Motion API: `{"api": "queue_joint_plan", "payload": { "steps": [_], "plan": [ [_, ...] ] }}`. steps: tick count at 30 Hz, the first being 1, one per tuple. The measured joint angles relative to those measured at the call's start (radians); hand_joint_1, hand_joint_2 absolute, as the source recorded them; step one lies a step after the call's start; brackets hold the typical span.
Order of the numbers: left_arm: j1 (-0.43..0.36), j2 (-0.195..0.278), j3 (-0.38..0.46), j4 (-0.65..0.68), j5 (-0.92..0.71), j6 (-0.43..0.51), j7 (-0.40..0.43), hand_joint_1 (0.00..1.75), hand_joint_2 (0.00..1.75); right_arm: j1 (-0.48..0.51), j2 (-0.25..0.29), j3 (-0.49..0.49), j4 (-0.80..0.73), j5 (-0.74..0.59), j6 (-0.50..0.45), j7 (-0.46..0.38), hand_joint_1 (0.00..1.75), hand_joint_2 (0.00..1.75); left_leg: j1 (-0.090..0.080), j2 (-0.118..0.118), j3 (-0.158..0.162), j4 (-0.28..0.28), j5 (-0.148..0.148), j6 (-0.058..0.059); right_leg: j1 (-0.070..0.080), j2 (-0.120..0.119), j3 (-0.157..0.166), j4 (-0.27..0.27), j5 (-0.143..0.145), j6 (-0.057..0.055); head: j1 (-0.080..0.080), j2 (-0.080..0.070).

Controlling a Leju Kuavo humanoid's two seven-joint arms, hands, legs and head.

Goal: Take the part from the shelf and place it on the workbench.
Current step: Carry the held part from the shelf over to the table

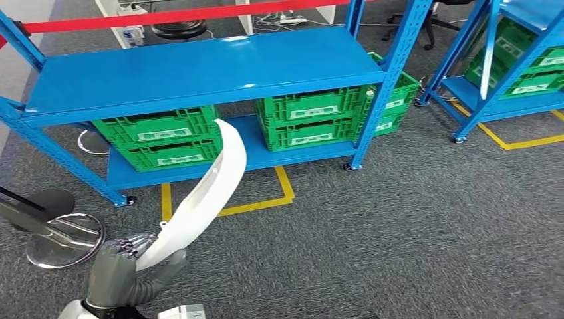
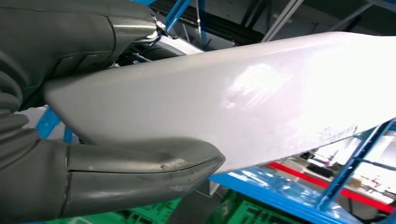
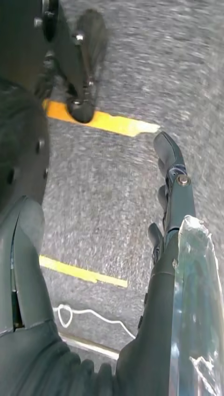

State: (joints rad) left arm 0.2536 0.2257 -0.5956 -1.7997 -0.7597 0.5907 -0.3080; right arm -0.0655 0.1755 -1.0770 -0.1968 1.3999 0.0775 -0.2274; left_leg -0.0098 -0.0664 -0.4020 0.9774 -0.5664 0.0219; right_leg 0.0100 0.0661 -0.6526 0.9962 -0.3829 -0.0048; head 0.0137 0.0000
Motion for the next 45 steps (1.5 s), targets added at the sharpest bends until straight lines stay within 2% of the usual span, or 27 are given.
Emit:
{"api": "queue_joint_plan", "payload": {
  "steps": [2,3,4,6,8,9,11,12,13,15,16,18,19,20,22,24,26,29,31,33,34,36,38,40,41,43,45],
  "plan": [
    [-0.003,0.000,0.000,0.000,0.000,0.000,0.000,1.69,1.75,0.003,0.001,0.000,0.000,0.000,0.000,0.000,0.00,1.75,-0.002,0.006,0.009,-0.043,0.002,0.002,-0.002,0.020,-0.011,-0.013,0.033,0.012,0.000,0.000],
    [-0.004,0.000,0.000,0.000,0.002,-0.001,0.000,1.69,1.75,0.006,0.001,0.000,0.000,0.000,0.000,0.000,0.00,1.75,-0.002,0.018,-0.002,-0.044,0.017,0.005,-0.003,0.020,-0.018,-0.017,0.035,0.017,-0.001,0.000],
    [-0.004,0.000,0.000,0.000,0.003,-0.001,0.000,1.69,1.75,0.010,0.001,0.000,0.000,0.000,-0.001,0.001,0.00,1.75,0.000,0.031,-0.015,-0.047,0.031,0.010,-0.003,0.010,-0.026,-0.009,0.016,0.023,0.001,0.000],
    [-0.003,0.000,0.001,0.001,0.009,-0.004,0.000,1.69,1.75,0.013,0.000,0.000,0.000,0.000,-0.002,0.001,0.00,1.75,0.003,0.060,-0.043,-0.050,0.059,0.019,-0.006,-0.029,-0.050,0.066,-0.090,0.035,0.005,0.000],
    [-0.001,0.000,0.001,0.002,0.021,-0.010,-0.003,1.69,1.75,0.011,-0.001,0.000,0.000,-0.001,-0.006,0.001,0.00,1.75,0.003,0.086,-0.075,-0.047,0.082,0.020,-0.013,-0.053,-0.065,0.198,-0.184,0.046,0.008,0.000],
    [-0.001,0.000,0.001,0.003,0.030,-0.013,-0.006,1.69,1.75,0.011,-0.001,0.000,0.000,-0.002,-0.008,0.000,0.00,1.75,0.003,0.099,-0.093,-0.044,0.095,0.017,-0.017,-0.057,-0.063,0.255,-0.188,0.052,0.008,0.000],
    [-0.002,0.000,0.003,0.007,0.047,-0.020,-0.014,1.69,1.75,0.012,-0.004,0.000,0.000,-0.007,-0.014,0.000,0.00,1.75,0.006,0.125,-0.135,-0.032,0.118,0.011,-0.024,-0.064,-0.024,0.294,-0.125,0.063,0.008,0.000],
    [-0.002,0.000,0.005,0.009,0.055,-0.023,-0.018,1.69,1.75,0.013,-0.005,0.000,0.000,-0.010,-0.018,0.000,0.00,1.75,0.007,0.135,-0.155,-0.022,0.127,0.005,-0.027,-0.073,0.020,0.262,-0.095,0.068,0.008,0.000],
    [-0.002,0.000,0.007,0.011,0.063,-0.028,-0.024,1.69,1.75,0.012,-0.006,0.000,0.000,-0.013,-0.022,-0.001,0.00,1.75,0.008,0.143,-0.172,-0.012,0.133,0.000,-0.029,-0.089,0.085,0.196,-0.094,0.071,0.008,0.000],
    [-0.004,-0.001,0.013,0.014,0.080,-0.037,-0.038,1.69,1.75,0.011,-0.008,-0.001,-0.001,-0.021,-0.029,-0.003,0.00,1.75,0.007,0.159,-0.193,0.007,0.146,-0.014,-0.027,-0.115,0.203,0.032,-0.150,0.064,0.008,0.000],
    [-0.005,-0.002,0.016,0.015,0.087,-0.041,-0.045,1.69,1.75,0.011,-0.009,-0.002,-0.001,-0.023,-0.032,-0.004,0.00,1.75,0.007,0.167,-0.199,0.012,0.154,-0.020,-0.023,-0.118,0.233,-0.021,-0.178,0.054,0.008,0.000],
    [-0.008,-0.002,0.022,0.019,0.093,-0.045,-0.051,1.69,1.75,0.017,-0.010,-0.004,-0.002,-0.026,-0.035,-0.005,0.00,1.75,0.011,0.177,-0.205,0.016,0.165,-0.033,-0.020,-0.108,0.225,-0.044,-0.184,0.029,0.007,0.000],
    [-0.008,-0.003,0.024,0.020,0.094,-0.046,-0.052,1.69,1.75,0.022,-0.010,-0.006,-0.002,-0.026,-0.036,-0.005,0.00,1.75,0.015,0.163,-0.210,0.024,0.152,-0.039,-0.020,-0.102,0.216,-0.043,-0.177,0.019,0.007,0.000],
    [-0.007,-0.003,0.026,0.022,0.097,-0.048,-0.053,1.69,1.75,0.025,-0.010,-0.008,-0.002,-0.027,-0.037,-0.005,0.00,1.75,0.017,0.141,-0.218,0.048,0.120,-0.046,-0.020,-0.097,0.207,-0.043,-0.167,0.009,0.007,0.000],
    [-0.004,-0.004,0.029,0.025,0.115,-0.060,-0.062,1.69,1.75,0.027,-0.010,-0.012,-0.002,-0.033,-0.044,-0.007,0.00,1.75,0.020,0.093,-0.244,0.149,0.022,-0.054,-0.019,-0.081,0.184,-0.042,-0.147,-0.005,0.006,0.000],
    [-0.002,-0.006,0.033,0.033,0.146,-0.080,-0.080,1.69,1.75,0.028,-0.009,-0.018,-0.002,-0.044,-0.055,-0.014,0.00,1.75,0.020,0.078,-0.264,0.260,-0.029,-0.053,-0.013,-0.063,0.165,-0.040,-0.128,-0.010,0.005,0.000],
    [-0.001,-0.011,0.037,0.042,0.174,-0.099,-0.099,1.69,1.75,0.031,-0.009,-0.026,-0.002,-0.054,-0.063,-0.019,0.00,1.75,0.017,0.072,-0.237,0.262,0.004,-0.042,-0.005,-0.042,0.149,-0.035,-0.113,-0.012,0.005,0.000],
    [0.000,-0.022,0.049,0.055,0.218,-0.119,-0.132,1.69,1.75,0.033,-0.002,-0.041,-0.002,-0.068,-0.071,-0.025,0.00,1.75,0.010,0.024,-0.119,0.081,0.071,-0.006,0.003,-0.011,0.127,-0.026,-0.096,-0.011,0.008,0.000],
    [0.001,-0.031,0.063,0.063,0.250,-0.129,-0.152,1.69,1.75,0.032,0.004,-0.052,-0.002,-0.078,-0.076,-0.029,0.00,1.75,0.006,0.000,-0.085,0.016,0.074,0.007,0.000,0.008,0.114,-0.023,-0.085,-0.002,0.007,0.000],
    [0.000,-0.043,0.079,0.071,0.276,-0.140,-0.167,1.69,1.75,0.035,0.006,-0.063,-0.002,-0.086,-0.079,-0.029,0.00,1.75,0.007,0.018,-0.080,-0.009,0.077,0.006,-0.002,0.023,0.101,-0.021,-0.076,0.011,0.004,0.000],
    [-0.001,-0.050,0.088,0.075,0.288,-0.146,-0.173,1.69,1.75,0.037,0.007,-0.069,-0.002,-0.089,-0.081,-0.027,0.00,1.75,0.010,0.029,-0.079,-0.024,0.080,0.006,-0.001,0.016,0.090,-0.013,-0.081,0.017,0.006,0.000],
    [-0.001,-0.067,0.108,0.083,0.306,-0.157,-0.184,1.69,1.75,0.040,0.008,-0.080,-0.002,-0.095,-0.086,-0.024,0.00,1.75,0.018,0.054,-0.081,-0.046,0.089,0.008,-0.001,-0.019,0.052,0.051,-0.128,0.030,0.016,0.000],
    [0.002,-0.082,0.130,0.096,0.319,-0.169,-0.195,1.69,1.75,0.042,0.008,-0.090,-0.002,-0.101,-0.093,-0.022,0.00,1.75,0.017,0.077,-0.089,-0.046,0.095,0.009,-0.009,-0.050,-0.001,0.178,-0.197,0.046,0.023,0.000],
    [0.004,-0.097,0.154,0.110,0.327,-0.184,-0.208,1.69,1.75,0.044,0.008,-0.101,-0.002,-0.106,-0.100,-0.023,0.00,1.75,0.017,0.102,-0.095,-0.043,0.098,0.005,-0.019,-0.060,-0.021,0.249,-0.218,0.059,0.023,0.000],
    [0.004,-0.105,0.165,0.117,0.332,-0.193,-0.215,1.69,1.75,0.047,0.008,-0.105,-0.002,-0.107,-0.105,-0.022,0.00,1.75,0.018,0.113,-0.097,-0.041,0.099,0.003,-0.023,-0.064,-0.002,0.229,-0.202,0.064,0.023,0.000],
    [0.004,-0.119,0.187,0.125,0.342,-0.210,-0.232,1.69,1.75,0.051,0.008,-0.113,-0.005,-0.107,-0.127,-0.017,0.00,1.75,0.019,0.132,-0.100,-0.033,0.098,-0.004,-0.029,-0.089,0.079,0.097,-0.148,0.070,0.024,0.000],
    [0.004,-0.133,0.210,0.130,0.354,-0.220,-0.255,1.69,1.75,0.050,0.010,-0.120,-0.010,-0.105,-0.167,-0.010,0.00,1.75,0.016,0.148,-0.105,-0.020,0.094,-0.017,-0.028,-0.109,0.139,-0.006,-0.121,0.058,0.023,0.000]
  ]
}}
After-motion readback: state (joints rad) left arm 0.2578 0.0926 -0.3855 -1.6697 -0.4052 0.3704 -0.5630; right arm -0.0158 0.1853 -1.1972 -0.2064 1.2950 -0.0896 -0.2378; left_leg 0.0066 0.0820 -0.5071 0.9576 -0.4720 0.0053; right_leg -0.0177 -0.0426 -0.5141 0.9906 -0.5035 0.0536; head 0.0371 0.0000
